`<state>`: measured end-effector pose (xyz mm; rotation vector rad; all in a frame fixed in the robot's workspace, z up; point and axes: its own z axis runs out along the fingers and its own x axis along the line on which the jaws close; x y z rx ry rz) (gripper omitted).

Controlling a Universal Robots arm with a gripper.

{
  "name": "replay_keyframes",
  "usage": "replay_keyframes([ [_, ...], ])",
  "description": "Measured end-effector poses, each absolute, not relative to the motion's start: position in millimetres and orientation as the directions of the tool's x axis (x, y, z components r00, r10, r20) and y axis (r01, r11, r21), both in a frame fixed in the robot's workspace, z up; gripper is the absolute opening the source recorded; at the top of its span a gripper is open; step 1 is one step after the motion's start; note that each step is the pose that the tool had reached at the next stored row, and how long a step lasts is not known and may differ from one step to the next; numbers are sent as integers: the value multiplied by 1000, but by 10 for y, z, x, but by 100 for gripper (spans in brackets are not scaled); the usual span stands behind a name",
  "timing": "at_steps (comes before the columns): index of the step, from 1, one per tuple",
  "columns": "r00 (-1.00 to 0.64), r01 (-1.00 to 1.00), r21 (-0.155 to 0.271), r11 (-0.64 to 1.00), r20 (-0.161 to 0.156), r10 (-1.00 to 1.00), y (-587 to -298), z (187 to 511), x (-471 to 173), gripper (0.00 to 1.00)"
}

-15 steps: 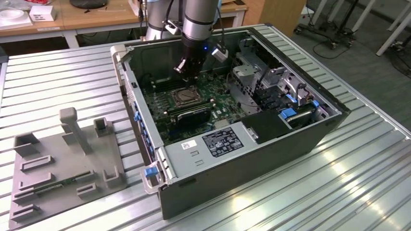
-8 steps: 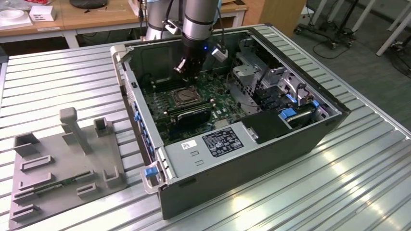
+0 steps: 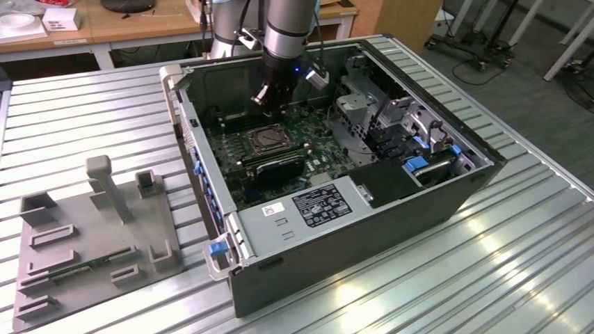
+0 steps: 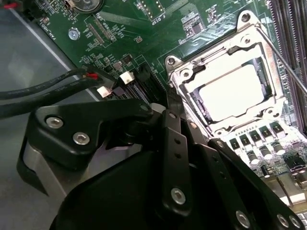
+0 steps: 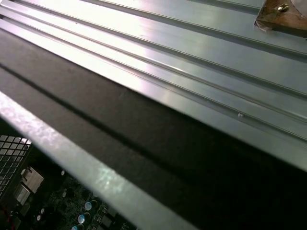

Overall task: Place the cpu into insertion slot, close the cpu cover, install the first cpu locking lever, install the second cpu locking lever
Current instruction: 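Install the first cpu locking lever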

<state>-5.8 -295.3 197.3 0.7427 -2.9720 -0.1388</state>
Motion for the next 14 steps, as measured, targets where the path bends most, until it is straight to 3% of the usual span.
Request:
replay_keyframes([
  [14,-878,-470,117,875,45,-477,-2954,1983,-58,11],
])
